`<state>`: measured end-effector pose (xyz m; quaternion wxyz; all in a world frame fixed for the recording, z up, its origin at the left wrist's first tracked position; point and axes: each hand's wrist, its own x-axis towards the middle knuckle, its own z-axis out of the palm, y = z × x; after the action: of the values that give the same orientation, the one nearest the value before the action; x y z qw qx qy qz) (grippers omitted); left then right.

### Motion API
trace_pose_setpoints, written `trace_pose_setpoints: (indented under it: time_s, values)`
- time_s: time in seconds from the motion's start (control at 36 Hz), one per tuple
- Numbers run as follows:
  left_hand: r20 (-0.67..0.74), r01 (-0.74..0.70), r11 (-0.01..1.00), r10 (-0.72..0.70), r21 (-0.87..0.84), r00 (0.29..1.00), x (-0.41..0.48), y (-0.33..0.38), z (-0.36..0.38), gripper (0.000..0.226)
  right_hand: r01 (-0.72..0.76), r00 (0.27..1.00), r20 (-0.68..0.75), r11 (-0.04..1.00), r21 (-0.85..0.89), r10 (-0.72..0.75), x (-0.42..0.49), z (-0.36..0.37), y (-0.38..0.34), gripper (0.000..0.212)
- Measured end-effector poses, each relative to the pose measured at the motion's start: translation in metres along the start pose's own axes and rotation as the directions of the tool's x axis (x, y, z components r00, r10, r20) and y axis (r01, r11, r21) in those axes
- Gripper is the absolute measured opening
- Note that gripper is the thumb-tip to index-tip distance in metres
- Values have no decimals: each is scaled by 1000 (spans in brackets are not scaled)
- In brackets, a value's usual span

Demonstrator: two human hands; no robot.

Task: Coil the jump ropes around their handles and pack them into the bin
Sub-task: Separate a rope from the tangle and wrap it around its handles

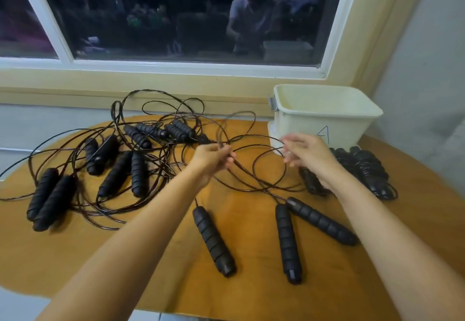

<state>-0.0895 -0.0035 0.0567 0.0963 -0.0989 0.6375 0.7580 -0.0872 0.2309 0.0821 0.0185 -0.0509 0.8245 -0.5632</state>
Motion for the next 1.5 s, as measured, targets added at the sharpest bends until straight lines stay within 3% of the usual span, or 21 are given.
trace_pose_setpoints:
  time_s: [0.06,0.17,0.28,0.39,0.53,0.67,0.83,0.94,1.06,1.19,1.28,1.33,1.5]
  values:
    - [-75,15,988,-27,-155,997,7,8,-11,22,26,996,-81,986,-166,-40,-15,-11,19,16]
    - [-122,46,959,-83,-278,989,15,14,-17,28,-23,985,-158,860,-510,-67,-42,-15,68,8]
    - [-141,69,907,-139,-415,980,14,7,-11,30,-96,995,-58,666,-740,79,-70,0,88,61]
    - [-122,74,912,-133,-403,983,7,2,-6,18,-98,988,-13,561,-822,153,-93,29,82,102]
    - [-100,56,981,-76,-183,992,-6,7,2,17,-119,981,-18,529,-840,192,-104,48,69,112]
    - [-72,-21,990,11,-138,997,-18,12,11,13,-177,962,-24,557,-812,271,-106,57,56,91]
    - [-102,-119,972,100,-203,990,-26,25,14,8,-139,973,-20,519,-843,229,-111,61,54,77]
    - [-187,-213,953,174,-214,967,-25,38,2,25,-182,978,-103,499,-848,182,-116,38,60,72]
    - [-287,-278,911,190,-304,939,-20,45,-6,32,-276,958,-178,549,-789,225,-116,13,66,75]
    - [-249,-141,926,53,-351,967,-16,28,-3,38,-341,931,-155,637,-691,331,-115,11,69,75]
    - [-271,-110,927,10,-358,962,-12,11,-1,22,-305,944,-131,645,-701,304,-115,19,68,81]
    - [-283,-92,949,3,-301,959,-13,1,0,12,-272,953,-107,644,-715,284,-115,22,67,79]
    - [-301,-23,990,-20,-139,953,-16,-20,-12,16,-183,964,-2,660,-728,265,-115,24,67,73]
